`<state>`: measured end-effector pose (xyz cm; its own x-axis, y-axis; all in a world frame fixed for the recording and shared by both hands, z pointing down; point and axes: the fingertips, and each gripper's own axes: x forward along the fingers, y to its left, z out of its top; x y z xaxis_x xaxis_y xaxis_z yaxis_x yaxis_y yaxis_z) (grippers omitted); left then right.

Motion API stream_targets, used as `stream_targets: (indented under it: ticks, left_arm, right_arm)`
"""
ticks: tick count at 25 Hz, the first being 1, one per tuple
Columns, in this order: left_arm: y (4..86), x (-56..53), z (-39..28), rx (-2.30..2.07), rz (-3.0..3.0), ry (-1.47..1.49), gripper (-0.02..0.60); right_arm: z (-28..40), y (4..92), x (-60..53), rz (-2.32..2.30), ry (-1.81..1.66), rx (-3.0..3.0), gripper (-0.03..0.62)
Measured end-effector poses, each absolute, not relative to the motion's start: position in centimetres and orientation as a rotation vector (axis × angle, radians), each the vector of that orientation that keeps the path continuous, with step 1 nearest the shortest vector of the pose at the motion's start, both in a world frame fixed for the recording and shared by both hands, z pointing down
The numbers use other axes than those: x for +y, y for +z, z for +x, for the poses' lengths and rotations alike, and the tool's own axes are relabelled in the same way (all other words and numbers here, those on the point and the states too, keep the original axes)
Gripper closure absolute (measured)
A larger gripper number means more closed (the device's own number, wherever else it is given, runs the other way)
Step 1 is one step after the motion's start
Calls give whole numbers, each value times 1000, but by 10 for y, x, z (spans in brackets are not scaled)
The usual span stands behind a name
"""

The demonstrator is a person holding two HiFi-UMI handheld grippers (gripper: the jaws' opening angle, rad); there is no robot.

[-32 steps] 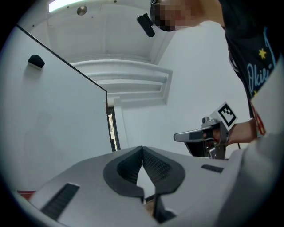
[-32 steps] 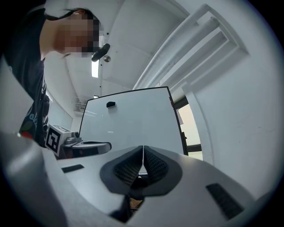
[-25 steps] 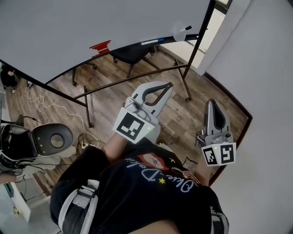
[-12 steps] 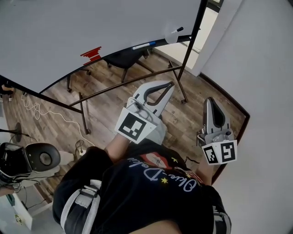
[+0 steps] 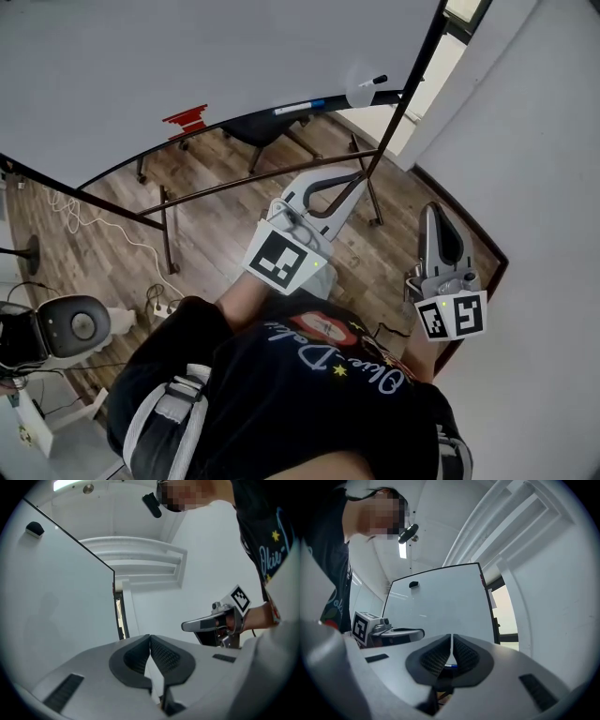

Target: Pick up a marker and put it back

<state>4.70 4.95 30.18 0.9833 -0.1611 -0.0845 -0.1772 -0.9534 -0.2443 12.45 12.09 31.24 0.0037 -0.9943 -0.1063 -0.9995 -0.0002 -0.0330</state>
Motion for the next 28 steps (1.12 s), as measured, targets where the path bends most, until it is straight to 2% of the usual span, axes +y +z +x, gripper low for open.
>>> stream_targets:
  ticks: [11,28]
  left_arm:
    - [314,-7,91,286,-2896,38,578]
    - [327,-80,123,353,-2920,7,578]
  right_arm:
    - [173,322,55,-2117,25,2196,591]
    - [204,330,-31,-2058,-24,2309,576]
